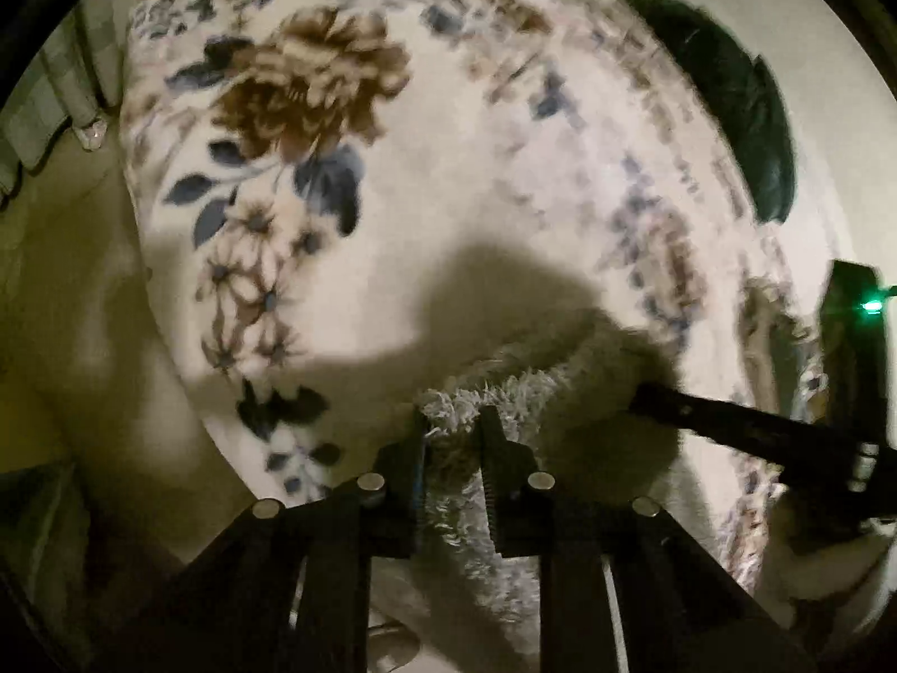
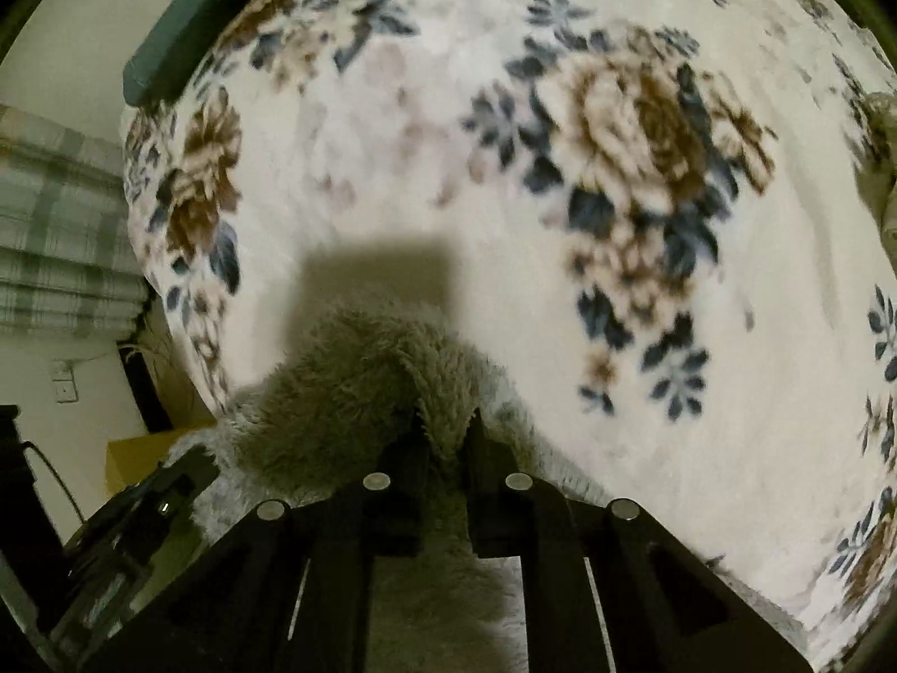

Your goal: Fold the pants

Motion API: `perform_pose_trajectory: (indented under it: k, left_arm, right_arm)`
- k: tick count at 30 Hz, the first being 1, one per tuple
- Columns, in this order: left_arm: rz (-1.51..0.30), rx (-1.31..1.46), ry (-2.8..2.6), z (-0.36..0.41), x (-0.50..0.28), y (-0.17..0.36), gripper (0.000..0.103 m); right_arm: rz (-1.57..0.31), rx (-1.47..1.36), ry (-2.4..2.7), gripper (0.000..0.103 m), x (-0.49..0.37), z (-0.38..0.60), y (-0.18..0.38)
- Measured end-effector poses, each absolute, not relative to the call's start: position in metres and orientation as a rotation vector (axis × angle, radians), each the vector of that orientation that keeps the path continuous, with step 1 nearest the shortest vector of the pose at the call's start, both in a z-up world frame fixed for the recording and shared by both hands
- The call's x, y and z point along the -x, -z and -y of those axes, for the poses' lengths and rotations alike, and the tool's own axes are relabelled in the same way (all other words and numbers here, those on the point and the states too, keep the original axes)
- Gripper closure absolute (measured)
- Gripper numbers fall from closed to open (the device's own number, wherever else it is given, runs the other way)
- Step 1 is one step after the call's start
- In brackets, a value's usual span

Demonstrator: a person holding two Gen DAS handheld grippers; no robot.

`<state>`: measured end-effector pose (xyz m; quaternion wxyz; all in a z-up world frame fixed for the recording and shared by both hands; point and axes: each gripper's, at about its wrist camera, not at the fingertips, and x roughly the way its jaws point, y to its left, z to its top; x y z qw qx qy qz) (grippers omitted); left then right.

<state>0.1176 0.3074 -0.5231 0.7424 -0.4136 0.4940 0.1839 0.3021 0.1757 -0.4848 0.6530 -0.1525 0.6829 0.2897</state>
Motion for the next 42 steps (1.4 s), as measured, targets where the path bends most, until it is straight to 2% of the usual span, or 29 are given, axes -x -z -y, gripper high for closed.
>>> perform_pose_trajectory:
  k: [2, 3, 4, 5, 6, 7, 8, 10, 11, 16, 19, 23, 28, 29, 30, 31, 32, 35, 42]
  left_arm:
    - [-1.143, 0.948, -0.385, -0.31, -0.116, 0.54, 0.084]
    - [-1.152, 0.952, -0.386, -0.308, -0.111, 0.54, 0.083]
    - [-1.167, 0.952, -0.384, -0.307, -0.11, 0.539, 0.081]
    - [-1.178, 0.955, -0.374, -0.305, -0.108, 0.537, 0.081]
    - [-1.186, 0.949, -0.372, -0.303, -0.105, 0.532, 0.077]
    - [-1.194, 0.923, -0.389, -0.301, -0.103, 0.524, 0.066]
    - [-1.197, 0.901, -0.397, -0.299, -0.101, 0.518, 0.044]
    - [-1.204, 0.831, -0.406, -0.292, -0.097, 0.503, 0.013]
    - [-1.206, 0.798, -0.413, -0.288, -0.098, 0.498, 0.012]
    - [-1.233, 0.612, -0.398, -0.251, -0.121, 0.464, 0.012]
    - [-1.243, 0.615, -0.317, -0.209, -0.147, 0.456, 0.012]
    - [-1.318, 0.745, -0.187, -0.145, -0.184, 0.479, 0.012]
    - [-1.484, 0.757, -0.082, -0.05, -0.243, 0.539, 0.014]
    - [-1.502, 0.742, -0.083, -0.04, -0.249, 0.546, 0.022]
    - [-1.505, 0.743, -0.079, -0.031, -0.256, 0.554, 0.031]
    - [-1.509, 0.733, -0.078, -0.022, -0.261, 0.559, 0.058]
    - [-1.517, 0.699, -0.095, -0.015, -0.266, 0.562, 0.071]
    - [-1.47, 0.664, -0.116, -0.008, -0.267, 0.557, 0.081]
    - [-1.434, 0.655, -0.138, -0.011, -0.271, 0.549, 0.083]
  right_arm:
    - [-1.626, 0.321, -0.65, 0.092, -0.306, -0.171, 0.499]
    - [-1.658, 0.288, -0.644, 0.088, -0.307, -0.166, 0.504]
    - [-1.678, 0.244, -0.637, 0.074, -0.307, -0.157, 0.506]
    - [-1.69, 0.197, -0.634, 0.064, -0.305, -0.149, 0.506]
    - [-1.696, 0.125, -0.635, 0.047, -0.302, -0.139, 0.504]
    - [-1.692, 0.038, -0.633, 0.042, -0.3, -0.122, 0.498]
    - [-1.683, -0.033, -0.628, 0.042, -0.297, -0.105, 0.49]
    - [-1.657, -0.167, -0.571, 0.039, -0.288, -0.059, 0.473]
    - [-1.645, -0.215, -0.526, 0.038, -0.283, -0.034, 0.465]
    - [-1.628, -0.477, -0.167, 0.038, -0.249, 0.131, 0.444]
    - [-1.595, -0.667, 0.059, 0.038, -0.229, 0.228, 0.447]
    - [-1.529, -0.903, 0.271, 0.038, -0.215, 0.315, 0.47]
    - [-1.431, -1.109, 0.425, 0.039, -0.205, 0.373, 0.499]
    - [-1.425, -1.112, 0.45, 0.043, -0.202, 0.379, 0.503]
    - [-1.426, -1.109, 0.479, 0.063, -0.2, 0.384, 0.506]
    - [-1.442, -1.104, 0.505, 0.085, -0.197, 0.385, 0.511]
    - [-1.448, -1.11, 0.513, 0.091, -0.195, 0.389, 0.513]
    - [-1.428, -1.125, 0.496, 0.097, -0.189, 0.392, 0.511]
    - [-1.382, -1.105, 0.432, 0.098, -0.205, 0.404, 0.487]
